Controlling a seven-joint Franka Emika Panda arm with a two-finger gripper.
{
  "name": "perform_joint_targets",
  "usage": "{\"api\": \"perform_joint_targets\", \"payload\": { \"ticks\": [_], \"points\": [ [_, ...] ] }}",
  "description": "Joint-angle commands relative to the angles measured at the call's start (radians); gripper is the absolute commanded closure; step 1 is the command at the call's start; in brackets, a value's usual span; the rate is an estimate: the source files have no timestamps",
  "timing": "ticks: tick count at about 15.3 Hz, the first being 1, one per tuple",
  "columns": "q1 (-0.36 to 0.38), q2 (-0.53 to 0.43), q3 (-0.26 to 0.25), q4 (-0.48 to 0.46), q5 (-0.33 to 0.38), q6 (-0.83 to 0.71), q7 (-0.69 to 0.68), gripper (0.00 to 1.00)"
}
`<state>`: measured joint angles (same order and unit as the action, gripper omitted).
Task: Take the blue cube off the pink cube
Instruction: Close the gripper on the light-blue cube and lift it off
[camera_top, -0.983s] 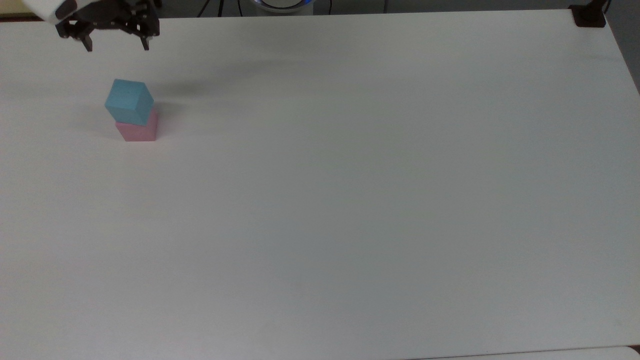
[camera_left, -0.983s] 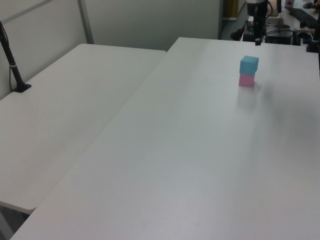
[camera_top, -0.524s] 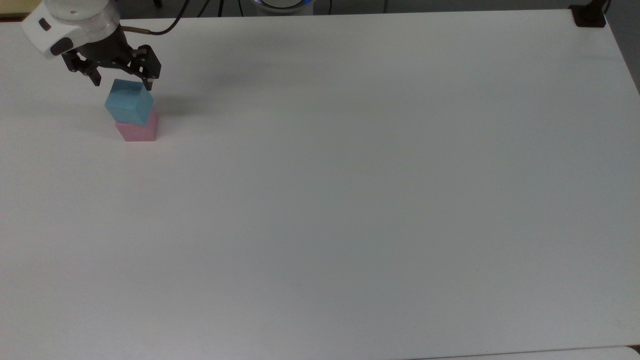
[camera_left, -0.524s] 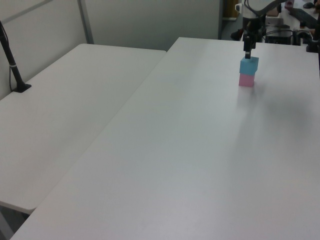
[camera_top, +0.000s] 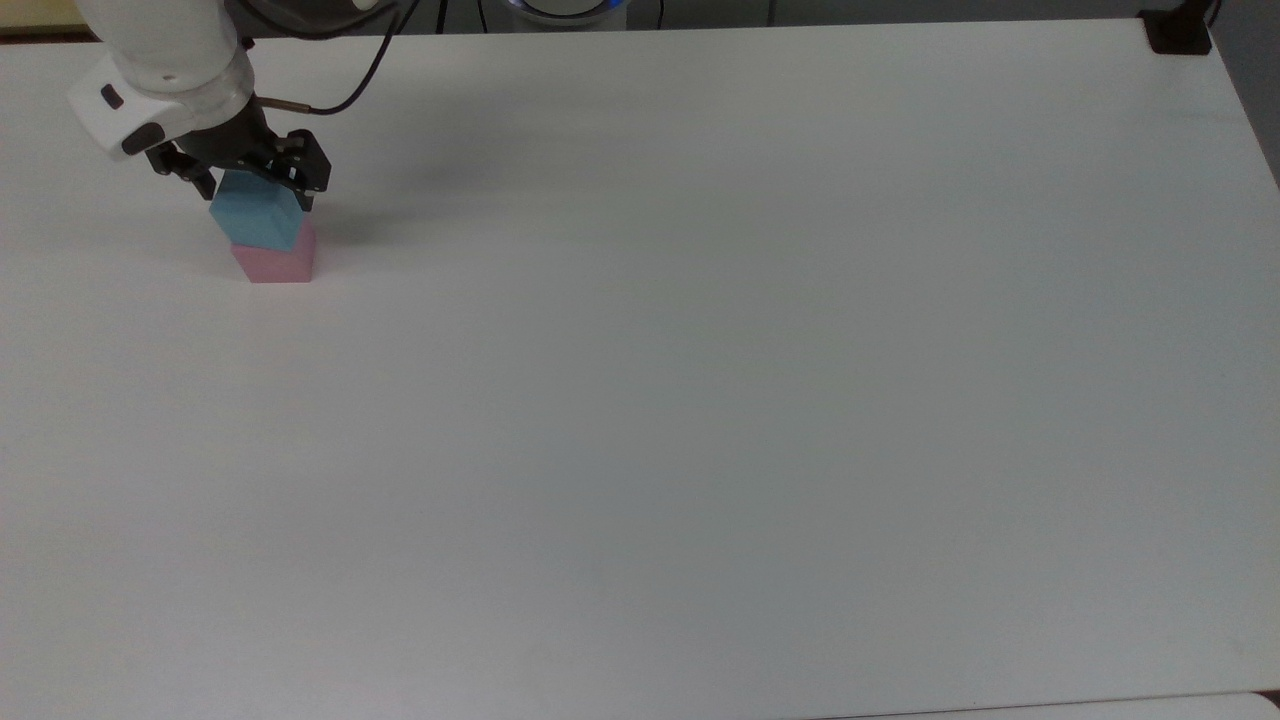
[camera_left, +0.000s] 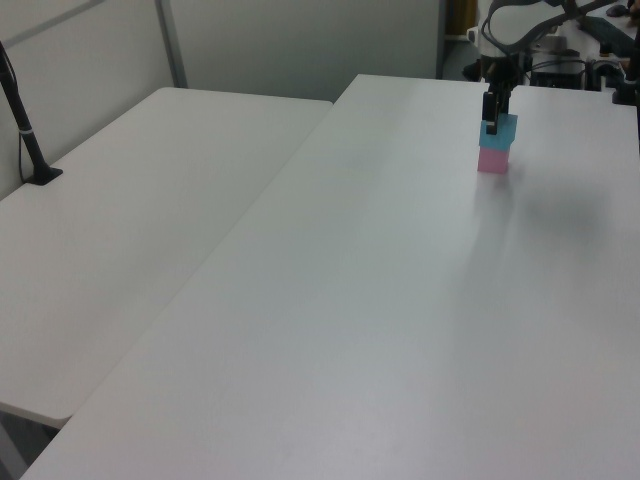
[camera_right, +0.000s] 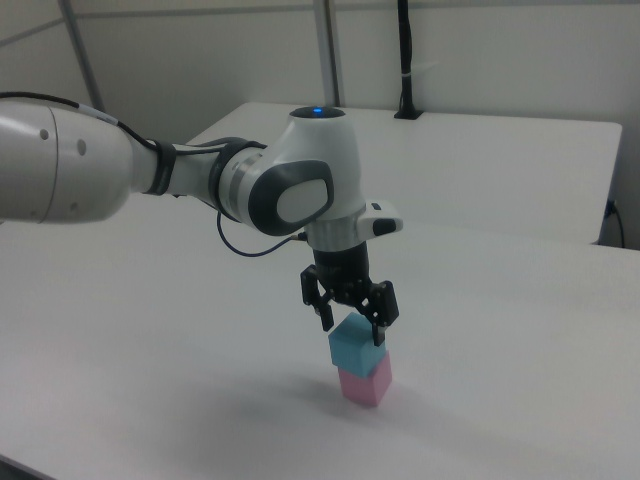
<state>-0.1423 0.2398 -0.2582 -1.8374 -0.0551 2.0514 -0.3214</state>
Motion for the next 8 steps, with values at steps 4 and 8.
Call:
{"api": "perform_joint_targets", "payload": {
  "ticks": [4, 8],
  "points": [
    [0.004, -0.033, -0.006, -0.016, 0.009, -0.016, 0.012, 0.6],
    [0.03, -0.143, 0.026, 0.003, 0.018, -0.18, 0.013, 0.61]
  ]
}}
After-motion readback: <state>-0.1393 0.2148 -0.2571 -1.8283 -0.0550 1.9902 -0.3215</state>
